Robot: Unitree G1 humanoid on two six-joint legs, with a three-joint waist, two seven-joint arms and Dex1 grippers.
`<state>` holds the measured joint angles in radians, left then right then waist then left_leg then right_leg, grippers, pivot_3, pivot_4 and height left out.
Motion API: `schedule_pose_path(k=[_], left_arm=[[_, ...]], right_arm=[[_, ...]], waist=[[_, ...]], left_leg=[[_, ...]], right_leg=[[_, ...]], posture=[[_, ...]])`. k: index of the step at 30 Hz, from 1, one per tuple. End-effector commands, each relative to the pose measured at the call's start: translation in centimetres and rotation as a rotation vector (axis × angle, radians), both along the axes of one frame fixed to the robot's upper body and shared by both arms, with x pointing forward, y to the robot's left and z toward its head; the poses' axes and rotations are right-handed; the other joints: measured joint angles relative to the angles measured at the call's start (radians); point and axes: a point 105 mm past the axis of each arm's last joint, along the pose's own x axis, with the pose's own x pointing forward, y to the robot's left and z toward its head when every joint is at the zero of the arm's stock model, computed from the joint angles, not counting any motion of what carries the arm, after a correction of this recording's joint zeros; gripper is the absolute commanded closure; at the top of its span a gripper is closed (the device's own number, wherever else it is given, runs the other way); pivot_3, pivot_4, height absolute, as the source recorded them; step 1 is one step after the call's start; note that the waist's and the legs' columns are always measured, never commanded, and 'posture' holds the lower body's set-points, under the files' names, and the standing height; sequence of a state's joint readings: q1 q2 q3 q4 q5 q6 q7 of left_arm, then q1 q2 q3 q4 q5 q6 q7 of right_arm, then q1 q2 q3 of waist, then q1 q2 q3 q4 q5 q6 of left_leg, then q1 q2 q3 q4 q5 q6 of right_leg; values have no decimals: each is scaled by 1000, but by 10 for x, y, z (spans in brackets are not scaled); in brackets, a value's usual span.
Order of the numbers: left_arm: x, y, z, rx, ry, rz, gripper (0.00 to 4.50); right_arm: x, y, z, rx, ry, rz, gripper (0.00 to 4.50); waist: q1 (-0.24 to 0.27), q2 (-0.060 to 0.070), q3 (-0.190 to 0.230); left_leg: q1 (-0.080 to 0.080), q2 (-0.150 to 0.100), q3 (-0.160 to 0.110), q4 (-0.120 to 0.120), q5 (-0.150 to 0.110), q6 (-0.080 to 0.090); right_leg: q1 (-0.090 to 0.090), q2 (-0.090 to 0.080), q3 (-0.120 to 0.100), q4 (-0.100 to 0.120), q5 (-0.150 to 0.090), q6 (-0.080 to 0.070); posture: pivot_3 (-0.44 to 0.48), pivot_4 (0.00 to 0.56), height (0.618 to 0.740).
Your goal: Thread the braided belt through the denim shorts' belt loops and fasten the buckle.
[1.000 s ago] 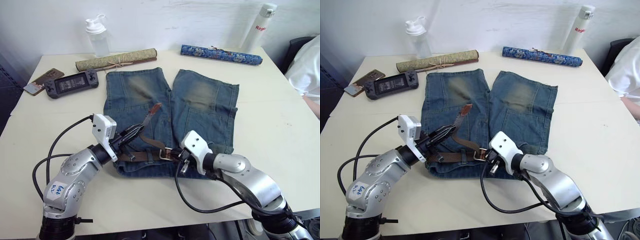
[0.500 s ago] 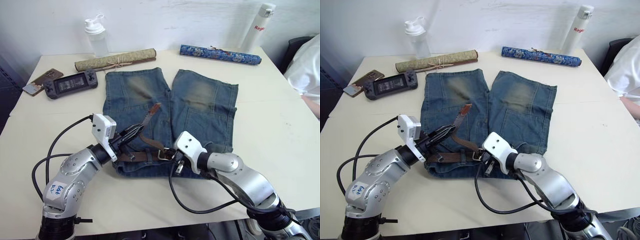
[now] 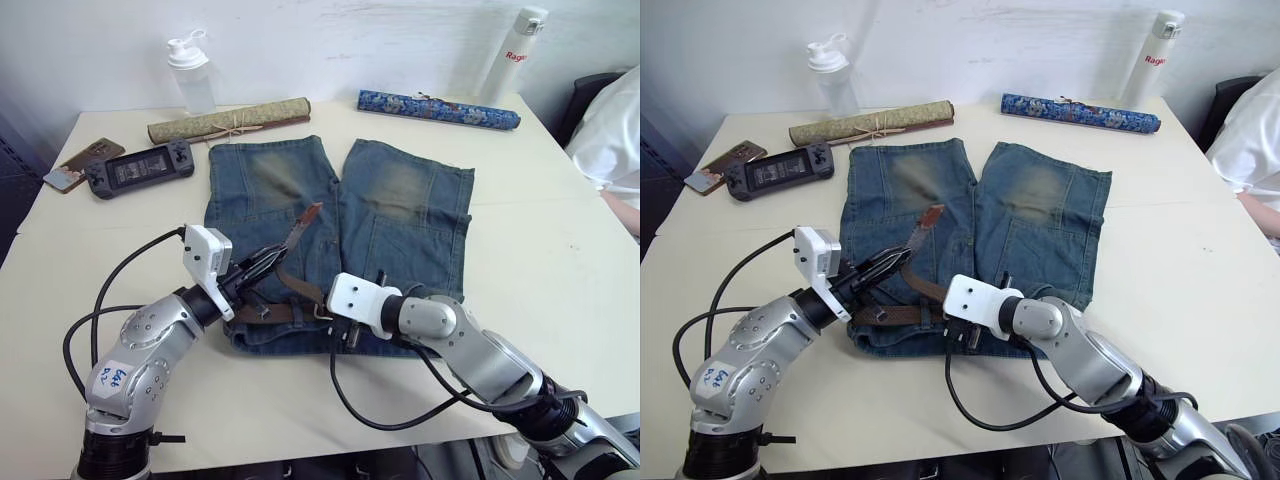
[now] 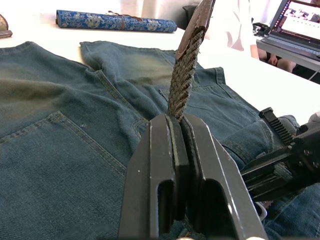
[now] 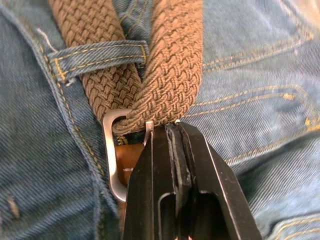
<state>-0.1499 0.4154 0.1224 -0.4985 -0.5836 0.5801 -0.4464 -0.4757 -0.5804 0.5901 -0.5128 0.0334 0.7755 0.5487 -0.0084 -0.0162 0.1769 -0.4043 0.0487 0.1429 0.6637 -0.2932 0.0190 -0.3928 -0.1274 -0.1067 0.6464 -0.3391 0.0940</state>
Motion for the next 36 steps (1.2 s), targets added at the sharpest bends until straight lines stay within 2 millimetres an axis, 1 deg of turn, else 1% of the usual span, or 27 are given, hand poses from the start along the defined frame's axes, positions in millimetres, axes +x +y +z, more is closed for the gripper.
schedule_pose_path(k=[1, 5, 7, 10, 14, 19, 21, 23, 26, 29, 36], left_arm=[[-2, 3, 12, 11, -56, 0, 4500], [-5, 14, 3, 42, -30, 22, 4500], [-7, 24, -4, 68, -10, 39, 4500], [-8, 35, -14, 103, 17, 58, 4500], [-8, 40, -17, 112, 25, 60, 4500], [-6, 37, -15, 115, 15, 48, 4500], [-5, 37, -15, 116, 13, 46, 4500], [-5, 35, -13, 117, 9, 43, 4500], [-4, 34, -11, 116, 2, 41, 4500], [-4, 33, -10, 114, -3, 41, 4500], [-2, 31, -8, 112, -12, 42, 4500]], right_arm=[[-3, -11, -21, -124, -12, 24, 4462], [3, -22, -6, -50, -62, -71, 4462], [6, -29, 8, 16, -116, -131, 4462], [0, -33, 16, 86, -133, -173, 4462], [-7, -31, 15, 88, -127, -167, 4462], [-13, -22, 14, 88, -131, -119, 4462], [-14, -18, 16, 88, -148, -93, 4462], [-14, -14, 12, 72, -142, -63, 4462], [-11, -9, 9, 49, -151, -38, 4462], [-9, -2, 10, 13, -190, 15, 4462], [-10, 7, 4, -62, -238, 105, 4462]], waist=[[0, 0, 0], [3, 0, 0], [3, 0, 0], [7, 0, 0], [6, 0, 0], [3, 0, 0], [4, 0, 0], [3, 0, 0], [3, 0, 0], [3, 0, 0], [3, 0, 0]], left_leg=[[0, 0, 0, 0, 0, 0], [0, 0, 0, 0, 0, 0], [0, 0, 0, 0, 0, 0], [0, 0, 0, 0, 0, 0], [-1, -1, 0, 0, 0, 0], [-1, -1, 0, -1, 0, 0], [-1, -1, 0, -1, 0, 0], [-1, -1, 0, -1, 0, 0], [-1, -1, 0, -1, 0, 0], [-1, -1, 0, -1, 0, 0], [-1, -1, 0, -1, 0, 0]], right_leg=[[0, 0, 0, 0, 0, 0], [0, 0, 0, 0, 0, 0], [0, 0, 0, 0, 0, 0], [0, -1, 0, 0, 0, 0], [0, -2, 0, -1, 0, 1], [-1, -1, 0, -2, 0, 1], [-1, -1, 0, -2, 0, 1], [-1, -1, 0, -2, 0, 1], [-1, -1, 0, -2, 0, 1], [-1, -1, 0, -2, 0, 1], [-1, -1, 0, -2, 0, 1]], posture=[[0, 150, 717], [0, 150, 717], [0, 150, 717], [0, 150, 717], [0, 150, 717], [0, 150, 717], [0, 150, 717], [0, 150, 717], [0, 150, 717], [0, 150, 717], [0, 150, 717]])
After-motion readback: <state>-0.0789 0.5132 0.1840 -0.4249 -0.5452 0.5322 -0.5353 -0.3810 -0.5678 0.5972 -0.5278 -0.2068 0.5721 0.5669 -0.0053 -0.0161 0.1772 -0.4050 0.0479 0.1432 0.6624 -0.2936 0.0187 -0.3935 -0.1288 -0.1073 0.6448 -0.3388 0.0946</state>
